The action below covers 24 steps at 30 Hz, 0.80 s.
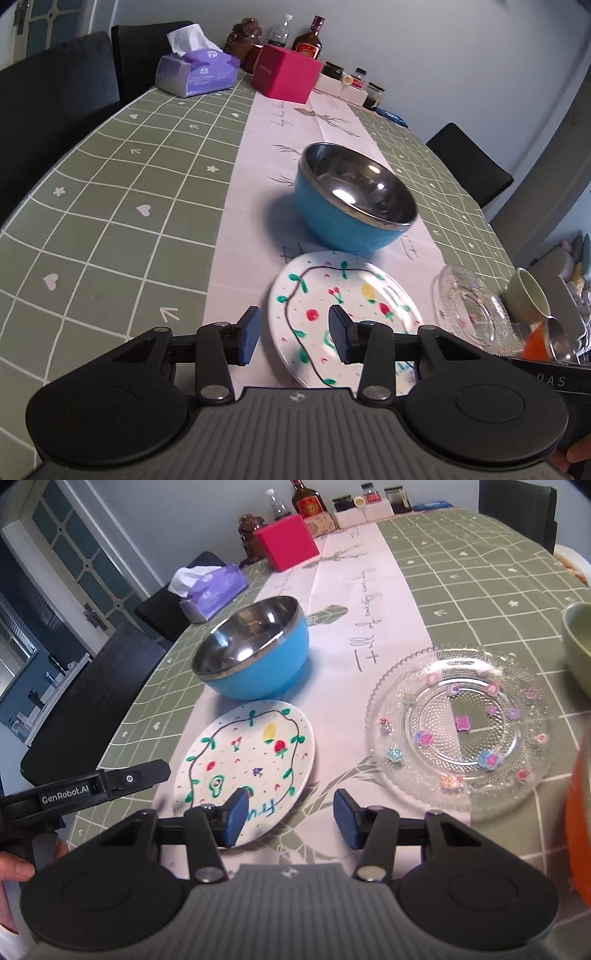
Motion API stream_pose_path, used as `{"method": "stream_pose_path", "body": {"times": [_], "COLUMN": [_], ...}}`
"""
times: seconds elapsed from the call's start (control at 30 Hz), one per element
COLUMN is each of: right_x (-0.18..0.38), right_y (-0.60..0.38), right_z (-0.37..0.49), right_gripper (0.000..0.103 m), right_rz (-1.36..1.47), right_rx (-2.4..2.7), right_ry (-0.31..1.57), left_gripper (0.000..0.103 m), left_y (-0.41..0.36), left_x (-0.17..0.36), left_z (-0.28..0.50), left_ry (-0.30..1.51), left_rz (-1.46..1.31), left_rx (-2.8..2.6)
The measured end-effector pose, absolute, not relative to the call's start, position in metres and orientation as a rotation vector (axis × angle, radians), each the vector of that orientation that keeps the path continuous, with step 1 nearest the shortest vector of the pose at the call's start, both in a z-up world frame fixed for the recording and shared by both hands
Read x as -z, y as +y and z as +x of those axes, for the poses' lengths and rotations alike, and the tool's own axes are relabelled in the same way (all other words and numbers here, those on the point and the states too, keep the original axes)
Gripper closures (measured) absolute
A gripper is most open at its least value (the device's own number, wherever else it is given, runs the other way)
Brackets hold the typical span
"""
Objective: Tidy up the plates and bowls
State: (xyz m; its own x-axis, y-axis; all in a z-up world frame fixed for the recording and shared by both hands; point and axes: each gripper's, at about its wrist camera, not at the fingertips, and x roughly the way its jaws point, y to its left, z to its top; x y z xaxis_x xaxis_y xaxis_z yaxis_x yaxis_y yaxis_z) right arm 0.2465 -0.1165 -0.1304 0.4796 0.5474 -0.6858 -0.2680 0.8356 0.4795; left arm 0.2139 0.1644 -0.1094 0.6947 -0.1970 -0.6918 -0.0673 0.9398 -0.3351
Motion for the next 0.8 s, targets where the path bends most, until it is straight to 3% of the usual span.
{"method": "stream_pose_path", "body": {"times": [0.3, 0.43, 0.63, 0.8], "right_x": [0.144, 0.147, 0.151, 0.152], "right_y": [-0.122, -0.124, -0.126, -0.121], "right_z": [0.264, 0.266, 0.27, 0.269], "right_gripper": [0.067, 0.079, 0.08, 0.089], "right_rz": [0.397, 0.429, 0.489, 0.483], "right_rx": [-0.503, -0.501, -0.52, -0.521], "right_ry": [0.968, 0.974, 0.978, 0.981], "left_gripper": [0.067, 0.071, 0.074, 0.083], "left_y": [0.185, 0.186, 0.185, 0.179], "left_x": [0.124, 0.129, 0.13, 0.131], "left_z": [0.222, 0.225, 0.225, 0.226], "left_ry": [0.819, 0.831, 0.833, 0.84], "left_rz": [-0.464, -0.503, -0.505, -0.489], "left_rx": [0.072, 0.079, 0.086, 0.095]}}
